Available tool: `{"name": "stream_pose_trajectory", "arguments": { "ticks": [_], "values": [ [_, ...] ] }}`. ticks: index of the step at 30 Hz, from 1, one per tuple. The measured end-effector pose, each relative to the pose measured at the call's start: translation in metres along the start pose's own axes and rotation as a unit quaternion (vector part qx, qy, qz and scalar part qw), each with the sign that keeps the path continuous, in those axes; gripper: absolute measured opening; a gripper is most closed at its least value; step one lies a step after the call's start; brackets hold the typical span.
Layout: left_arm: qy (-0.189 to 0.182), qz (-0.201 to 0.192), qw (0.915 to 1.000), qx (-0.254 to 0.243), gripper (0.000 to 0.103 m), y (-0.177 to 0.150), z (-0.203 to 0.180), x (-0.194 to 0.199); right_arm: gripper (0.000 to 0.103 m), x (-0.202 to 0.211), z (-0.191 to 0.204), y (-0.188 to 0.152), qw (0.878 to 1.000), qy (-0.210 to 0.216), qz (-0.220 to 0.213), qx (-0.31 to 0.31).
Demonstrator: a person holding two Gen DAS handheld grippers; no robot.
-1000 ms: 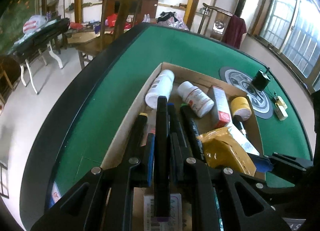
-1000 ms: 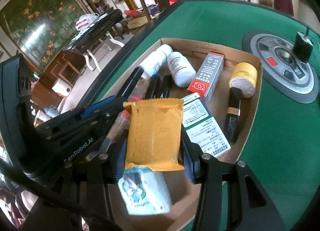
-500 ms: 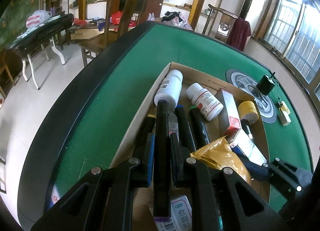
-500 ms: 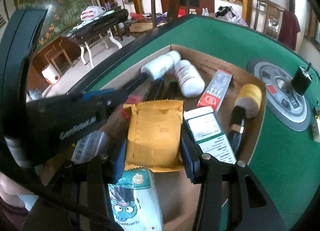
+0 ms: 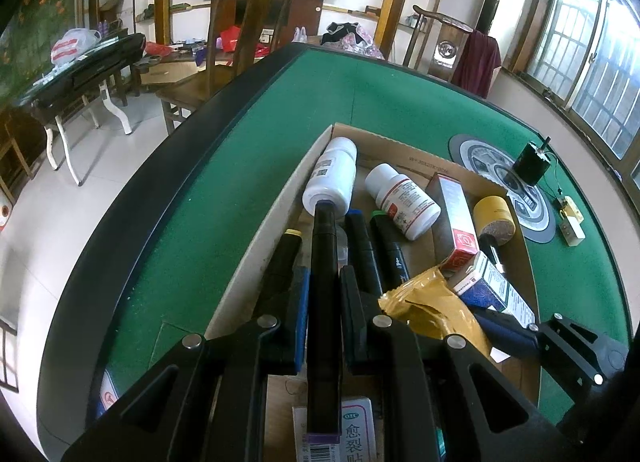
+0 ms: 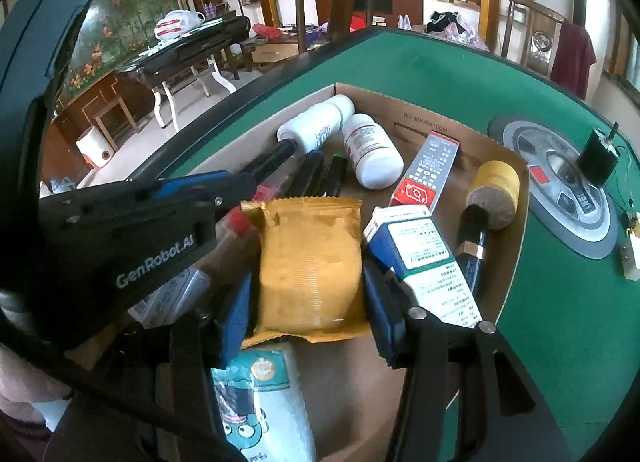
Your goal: Organize objects
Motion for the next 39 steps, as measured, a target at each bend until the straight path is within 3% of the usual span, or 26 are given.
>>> {"name": "stream_pose_trajectory", "arguments": {
  "ticks": [14,16,18,20,23,25,27,29,34,39],
  "values": [
    [0.003,-0.015,0.9998,0.010,0.015,-0.002,-0.004,0.016,0.055,0.035,-0.008,-0.009,1.000,0.009,-0.028,-0.008],
    [0.008,-0.028,0.9995,0.012,0.029,-0.001,-0.004,0.024,0.055,0.042,-0.014,-0.013,0.999,0.012,-0.033,-0.017],
    [0.026,-0.054,0.9981,0.017,0.062,0.001,-0.004,0.037,0.055,0.049,-0.022,-0.015,0.999,0.010,-0.040,-0.028],
    [0.041,-0.086,0.9952,0.023,0.070,0.003,-0.004,0.052,0.060,0.054,-0.030,-0.016,0.998,0.008,-0.047,-0.040],
    [0.091,-0.129,0.9873,0.022,0.073,0.003,-0.004,0.077,0.061,0.061,-0.044,-0.018,0.996,0.008,-0.054,-0.066],
    [0.119,-0.157,0.9802,0.018,0.084,0.001,-0.006,0.092,0.061,0.064,-0.052,-0.020,0.995,0.011,-0.056,-0.084],
    [0.125,-0.182,0.9751,0.018,0.101,0.000,-0.010,0.107,0.061,0.069,-0.057,-0.022,0.993,0.013,-0.059,-0.098],
    [0.118,-0.206,0.9711,0.026,0.101,-0.002,-0.014,0.120,0.061,0.073,-0.059,-0.024,0.993,0.016,-0.061,-0.103],
    [0.165,-0.209,0.9624,0.055,0.101,-0.010,-0.003,0.131,0.061,0.084,-0.058,-0.031,0.992,0.014,-0.072,-0.098],
    [0.116,-0.179,0.9723,0.095,0.101,-0.026,0.003,0.121,0.061,0.092,-0.051,-0.036,0.994,0.000,-0.085,-0.072]
  ]
}}
Point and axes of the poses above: each gripper's, at about its wrist camera, not at the fingertips, and x roughly against the way its jaws point, z to its left, y to its top, the point moved 10 cm from there along -x, roughly the way its jaws point, and after that the axes turned 4 degrees about -z, right-handed, at the moved point
